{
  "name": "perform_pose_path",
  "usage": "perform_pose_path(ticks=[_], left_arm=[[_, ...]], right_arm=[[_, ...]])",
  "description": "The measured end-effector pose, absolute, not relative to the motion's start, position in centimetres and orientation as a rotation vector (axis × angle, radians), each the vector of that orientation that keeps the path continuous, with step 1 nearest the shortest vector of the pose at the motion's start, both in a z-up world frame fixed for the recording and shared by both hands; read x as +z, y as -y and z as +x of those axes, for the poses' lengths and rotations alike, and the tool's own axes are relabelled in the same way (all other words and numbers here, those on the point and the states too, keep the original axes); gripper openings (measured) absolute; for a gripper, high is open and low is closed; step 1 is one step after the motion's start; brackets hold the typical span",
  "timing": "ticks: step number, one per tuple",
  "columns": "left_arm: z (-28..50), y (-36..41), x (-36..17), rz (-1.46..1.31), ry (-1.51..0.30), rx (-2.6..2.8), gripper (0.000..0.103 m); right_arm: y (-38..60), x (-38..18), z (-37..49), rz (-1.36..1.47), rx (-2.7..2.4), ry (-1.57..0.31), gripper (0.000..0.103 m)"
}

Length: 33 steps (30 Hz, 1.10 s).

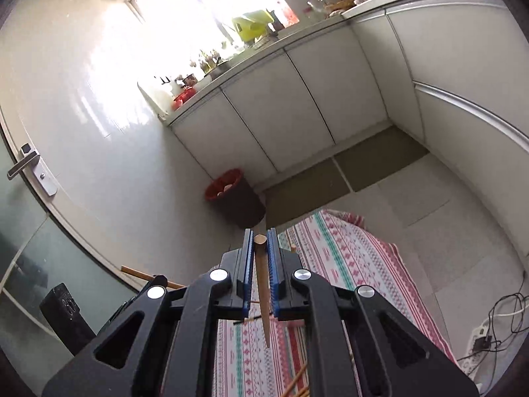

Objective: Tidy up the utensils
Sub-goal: 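Lift both held bamboo chopsticks above the pink holder, then open both tools to drop the chopsticks into the pink holder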

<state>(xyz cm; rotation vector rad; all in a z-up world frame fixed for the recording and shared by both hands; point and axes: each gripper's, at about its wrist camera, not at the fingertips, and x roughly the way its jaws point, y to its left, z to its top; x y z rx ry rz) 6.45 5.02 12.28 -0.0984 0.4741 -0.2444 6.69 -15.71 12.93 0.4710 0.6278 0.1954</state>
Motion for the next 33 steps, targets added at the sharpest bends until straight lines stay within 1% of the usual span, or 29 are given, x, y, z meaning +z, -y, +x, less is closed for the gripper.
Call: perform_pose_path(ticks=[3, 4, 5, 6, 7, 9, 11, 13, 17, 20, 22, 23, 24, 25, 29, 30, 32, 33], left_arm=[[9.0, -4.6, 10.4, -0.104, -0.536, -0.238, 0.007], [9.7, -4.6, 9.4, -0.111, -0.568, -0.228, 0.012], [10.1, -4.8, 8.8, -0.125, -0.582, -0.213, 0.028], [10.2, -5.2, 8.5, -0.141, -0.586, -0.203, 0.033], [10.2, -5.8, 8.4, -0.164, -0.585, -0.190, 0.038], [9.9, -6.8, 8.8, -0.200, -0.572, -0.171, 0.039], [9.3, -7.7, 9.6, -0.228, -0.544, -0.158, 0.047], [8.7, -8.5, 10.2, -0.243, -0.521, -0.153, 0.050], [8.3, -9.1, 10.9, -0.255, -0.506, -0.152, 0.051], [8.1, -9.5, 11.1, -0.250, -0.506, -0.147, 0.053], [8.1, -9.6, 11.2, -0.248, -0.506, -0.141, 0.053], [8.1, -9.8, 11.2, -0.252, -0.503, -0.139, 0.054], [8.1, -9.9, 11.2, -0.255, -0.503, -0.137, 0.055], [8.0, -10.0, 11.2, -0.257, -0.504, -0.136, 0.056], [7.8, -9.9, 11.4, -0.254, -0.505, -0.139, 0.059], [7.7, -9.8, 11.4, -0.250, -0.506, -0.140, 0.060], [7.5, -9.4, 11.5, -0.239, -0.511, -0.144, 0.066], [7.3, -9.2, 11.5, -0.232, -0.515, -0.147, 0.068]], right_arm=[[15.0, 12.1, 8.1, 0.455, 0.189, -0.607, 0.009], [14.8, 11.8, 8.6, 0.446, 0.184, -0.602, 0.009], [14.7, 11.7, 8.9, 0.439, 0.178, -0.596, 0.009], [14.5, 11.5, 9.2, 0.432, 0.173, -0.591, 0.009], [14.4, 11.3, 9.5, 0.424, 0.164, -0.584, 0.009], [14.4, 10.9, 10.1, 0.423, 0.148, -0.574, 0.009], [14.3, 10.5, 10.6, 0.431, 0.143, -0.570, 0.009], [13.9, 10.0, 10.7, 0.431, 0.136, -0.561, 0.009], [12.8, 9.0, 11.4, 0.404, 0.104, -0.526, 0.009], [11.7, 7.5, 12.3, 0.384, 0.117, -0.533, 0.009], [10.8, 6.3, 12.9, 0.368, 0.144, -0.549, 0.016], [10.5, 5.9, 13.1, 0.356, 0.141, -0.561, 0.023], [10.3, 5.8, 13.1, 0.350, 0.138, -0.564, 0.043], [10.2, 5.8, 12.9, 0.346, 0.132, -0.558, 0.050], [9.8, 6.6, 11.9, 0.307, 0.114, -0.546, 0.051], [9.7, 6.7, 11.6, 0.301, 0.109, -0.542, 0.054], [9.7, 6.9, 11.0, 0.279, 0.089, -0.542, 0.061], [9.8, 6.9, 10.9, 0.268, 0.076, -0.547, 0.066]])
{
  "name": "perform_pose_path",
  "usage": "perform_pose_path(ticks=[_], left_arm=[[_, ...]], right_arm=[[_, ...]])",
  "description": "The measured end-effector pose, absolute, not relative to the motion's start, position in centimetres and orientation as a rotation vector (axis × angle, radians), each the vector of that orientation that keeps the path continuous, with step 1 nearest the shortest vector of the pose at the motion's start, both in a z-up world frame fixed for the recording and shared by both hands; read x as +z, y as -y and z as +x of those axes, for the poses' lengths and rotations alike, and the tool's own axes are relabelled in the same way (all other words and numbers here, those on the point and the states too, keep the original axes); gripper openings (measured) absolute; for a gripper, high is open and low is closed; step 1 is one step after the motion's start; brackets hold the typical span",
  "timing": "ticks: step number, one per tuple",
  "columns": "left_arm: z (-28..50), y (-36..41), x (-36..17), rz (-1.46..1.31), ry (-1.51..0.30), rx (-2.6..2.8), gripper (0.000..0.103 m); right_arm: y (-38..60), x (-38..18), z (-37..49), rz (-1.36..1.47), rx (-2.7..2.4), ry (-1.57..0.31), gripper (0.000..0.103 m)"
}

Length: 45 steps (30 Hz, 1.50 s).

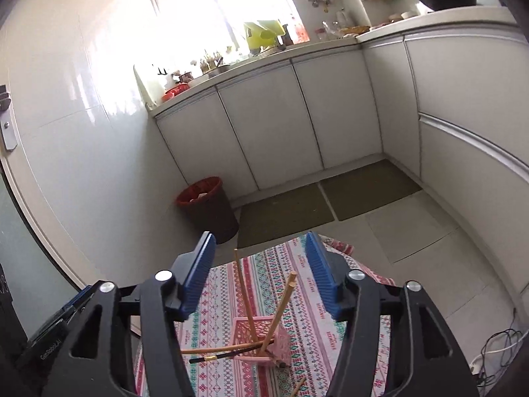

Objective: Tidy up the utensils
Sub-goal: 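Open both tools to drop the chopsticks into the pink holder, then grasp a bamboo chopstick with the left tool while the right tool grasps another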

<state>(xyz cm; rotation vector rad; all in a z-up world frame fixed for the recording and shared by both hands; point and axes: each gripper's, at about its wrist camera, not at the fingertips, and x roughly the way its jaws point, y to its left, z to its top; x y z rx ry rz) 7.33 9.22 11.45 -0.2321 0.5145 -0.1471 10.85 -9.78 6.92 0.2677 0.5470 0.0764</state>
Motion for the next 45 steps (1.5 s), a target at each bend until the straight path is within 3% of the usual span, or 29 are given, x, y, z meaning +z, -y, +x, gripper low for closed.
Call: perform_pose_path(ticks=[5, 9, 19, 30, 38, 45], left_arm=[[6.8, -7.8, 10.4, -0.180, -0.555, -0.150, 0.085], [6.9, -6.7, 8.8, -0.128, -0.629, -0.147, 0.089], [6.9, -3.7, 4.9, -0.034, -0.794, -0.195, 0.096], [8.8, 2.5, -6.7, 0.178, -1.179, -0.273, 0.095], [10.7, 4.7, -13.0, 0.205, -1.269, -0.229, 0.071], [11.8, 4.9, -15.0, 0.189, -1.280, -0.226, 0.057]], right_arm=[[10.5, 5.9, 9.8, 0.211, 0.000, -0.585, 0.083], [10.9, 4.3, 9.4, 0.139, -0.048, -0.658, 0.092], [11.9, 0.4, 7.0, -0.050, -0.132, -0.778, 0.094], [17.9, -6.2, 5.0, 0.229, -0.183, -1.103, 0.095], [19.4, -8.5, 5.1, 0.282, -0.204, -1.203, 0.095], [20.4, -9.9, 5.7, 0.343, -0.200, -1.258, 0.095]])
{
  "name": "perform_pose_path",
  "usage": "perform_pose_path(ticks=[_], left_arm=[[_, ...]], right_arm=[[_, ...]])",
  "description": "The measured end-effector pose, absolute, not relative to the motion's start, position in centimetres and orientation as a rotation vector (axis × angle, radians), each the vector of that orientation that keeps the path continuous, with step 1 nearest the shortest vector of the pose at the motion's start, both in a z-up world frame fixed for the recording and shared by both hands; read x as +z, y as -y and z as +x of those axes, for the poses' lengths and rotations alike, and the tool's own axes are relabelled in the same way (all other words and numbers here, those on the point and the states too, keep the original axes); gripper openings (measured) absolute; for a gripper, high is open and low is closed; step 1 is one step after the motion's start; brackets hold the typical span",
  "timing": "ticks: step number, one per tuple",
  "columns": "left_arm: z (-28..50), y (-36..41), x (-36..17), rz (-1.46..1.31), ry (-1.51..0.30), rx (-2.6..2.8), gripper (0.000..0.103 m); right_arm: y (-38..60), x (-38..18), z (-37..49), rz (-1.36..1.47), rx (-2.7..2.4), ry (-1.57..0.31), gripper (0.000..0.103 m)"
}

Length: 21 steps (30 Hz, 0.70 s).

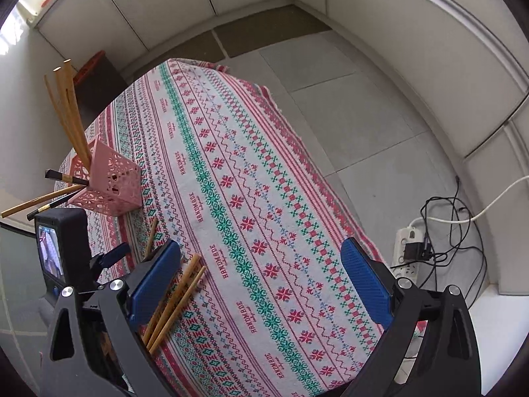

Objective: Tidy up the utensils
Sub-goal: 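Grasp a bamboo chopstick with the left tool while the right tool grasps another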

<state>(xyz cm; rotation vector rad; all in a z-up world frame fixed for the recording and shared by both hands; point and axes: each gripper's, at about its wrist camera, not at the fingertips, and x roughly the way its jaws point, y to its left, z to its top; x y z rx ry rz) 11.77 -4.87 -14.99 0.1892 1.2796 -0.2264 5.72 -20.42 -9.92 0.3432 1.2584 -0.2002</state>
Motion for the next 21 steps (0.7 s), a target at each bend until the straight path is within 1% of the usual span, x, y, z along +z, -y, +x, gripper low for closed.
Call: perform_pose_path(ticks=[2, 3, 4, 5, 6, 8, 9, 14, 17, 20, 21], left_arm=[[11.9, 5.0, -15.0, 0.175, -1.299, -0.256, 0.041], [11.9, 5.2, -15.0, 0.182, -1.298, -0.264, 0.038], [11.7, 5.6, -15.0, 0.189, -1.296, -0.273, 0.031], [11.6, 5.9, -15.0, 0.193, -1.294, -0.280, 0.026], [11.3, 6.1, -15.0, 0.201, -1.289, -0.283, 0.024], [10.8, 6.2, -15.1, 0.211, -1.284, -0.285, 0.011], [10.4, 6.2, -15.0, 0.208, -1.283, -0.281, 0.007], [8.4, 3.8, -15.1, 0.206, -1.290, -0.280, 0.005], [7.4, 2.4, -14.9, 0.199, -1.288, -0.272, 0.005], [6.1, 0.7, -13.7, 0.168, -1.266, -0.272, 0.005], [5.7, 0.1, -13.1, 0.152, -1.254, -0.273, 0.005]], right_arm=[[20.3, -10.5, 5.8, 0.378, -0.182, -1.285, 0.095], [20.2, -10.7, 5.8, 0.386, -0.177, -1.295, 0.095], [20.0, -11.1, 5.8, 0.390, -0.175, -1.305, 0.095], [19.7, -11.5, 5.8, 0.389, -0.177, -1.314, 0.095], [19.3, -12.0, 5.8, 0.385, -0.179, -1.326, 0.095], [18.6, -13.0, 5.5, 0.383, -0.190, -1.341, 0.095], [18.3, -13.5, 5.5, 0.380, -0.197, -1.349, 0.095], [17.0, -15.8, 5.4, 0.399, -0.204, -1.395, 0.095], [16.7, -16.7, 5.4, 0.453, -0.190, -1.428, 0.092], [16.0, -17.5, 5.5, 0.487, -0.171, -1.460, 0.083], [15.8, -17.7, 5.6, 0.489, -0.164, -1.468, 0.078]])
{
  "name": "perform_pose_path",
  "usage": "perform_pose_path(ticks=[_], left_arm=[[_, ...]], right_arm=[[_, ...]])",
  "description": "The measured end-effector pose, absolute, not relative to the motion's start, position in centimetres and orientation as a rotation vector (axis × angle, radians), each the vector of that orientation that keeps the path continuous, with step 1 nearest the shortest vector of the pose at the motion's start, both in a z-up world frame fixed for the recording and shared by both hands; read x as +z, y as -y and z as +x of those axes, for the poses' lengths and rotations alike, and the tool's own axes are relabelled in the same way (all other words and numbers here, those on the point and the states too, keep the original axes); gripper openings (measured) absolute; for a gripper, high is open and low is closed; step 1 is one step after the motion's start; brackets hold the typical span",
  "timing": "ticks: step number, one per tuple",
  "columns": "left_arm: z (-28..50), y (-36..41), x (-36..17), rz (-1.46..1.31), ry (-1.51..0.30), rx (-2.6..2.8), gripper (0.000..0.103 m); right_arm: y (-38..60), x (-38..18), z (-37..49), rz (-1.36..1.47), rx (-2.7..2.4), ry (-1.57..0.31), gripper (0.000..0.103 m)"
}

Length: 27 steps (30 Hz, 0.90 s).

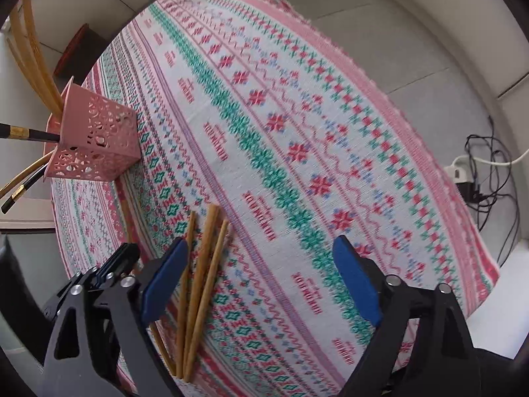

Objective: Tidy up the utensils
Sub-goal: 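Grasp a bamboo chopstick with the left tool while the right tool grasps another, then raise both held chopsticks above the pink holder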

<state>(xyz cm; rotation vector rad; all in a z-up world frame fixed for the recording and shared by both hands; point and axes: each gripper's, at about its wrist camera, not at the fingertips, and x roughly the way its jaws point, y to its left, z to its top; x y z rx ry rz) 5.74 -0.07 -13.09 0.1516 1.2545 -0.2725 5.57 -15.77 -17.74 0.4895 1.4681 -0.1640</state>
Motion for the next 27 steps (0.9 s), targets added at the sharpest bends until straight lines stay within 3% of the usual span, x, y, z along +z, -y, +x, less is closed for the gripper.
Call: perform_pose_path(ticks=[2, 4, 6, 14, 15, 16, 17, 22, 27], left_arm=[[5.1, -0.9, -12.2, 0.134, -1.234, -0.272, 0.005], [4.7, -1.5, -11.2, 0.125, -1.210, -0.268, 0.005], [4.3, -1.8, -10.3, 0.118, -1.197, -0.268, 0.005], [5.8, -1.9, -7.8, 0.118, -1.166, -0.255, 0.005], [5.8, -1.8, -7.6, 0.117, -1.159, -0.255, 0.005], [5.6, -1.9, -7.2, 0.114, -1.153, -0.256, 0.005], [5.4, -1.9, -6.7, 0.110, -1.145, -0.258, 0.005], [4.6, -2.2, -3.8, 0.088, -1.071, -0.300, 0.005], [3.9, -2.7, -1.3, 0.059, -0.998, -0.329, 0.005]], right_arm=[[15.1, -18.2, 5.7, 0.485, -0.159, -1.482, 0.068], [14.6, -18.7, 5.8, 0.465, -0.165, -1.496, 0.050], [14.2, -19.2, 5.9, 0.449, -0.182, -1.500, 0.043], [13.2, -19.3, 6.5, 0.401, -0.210, -1.462, 0.040], [13.0, -19.3, 6.6, 0.391, -0.210, -1.453, 0.034], [12.3, -19.6, 7.1, 0.393, -0.199, -1.446, 0.018], [11.9, -20.0, 7.4, 0.424, -0.172, -1.457, 0.010], [13.2, -19.7, 7.3, 0.534, -0.123, -1.445, 0.005], [14.4, -15.6, 6.0, 0.493, -0.073, -1.332, 0.005]])
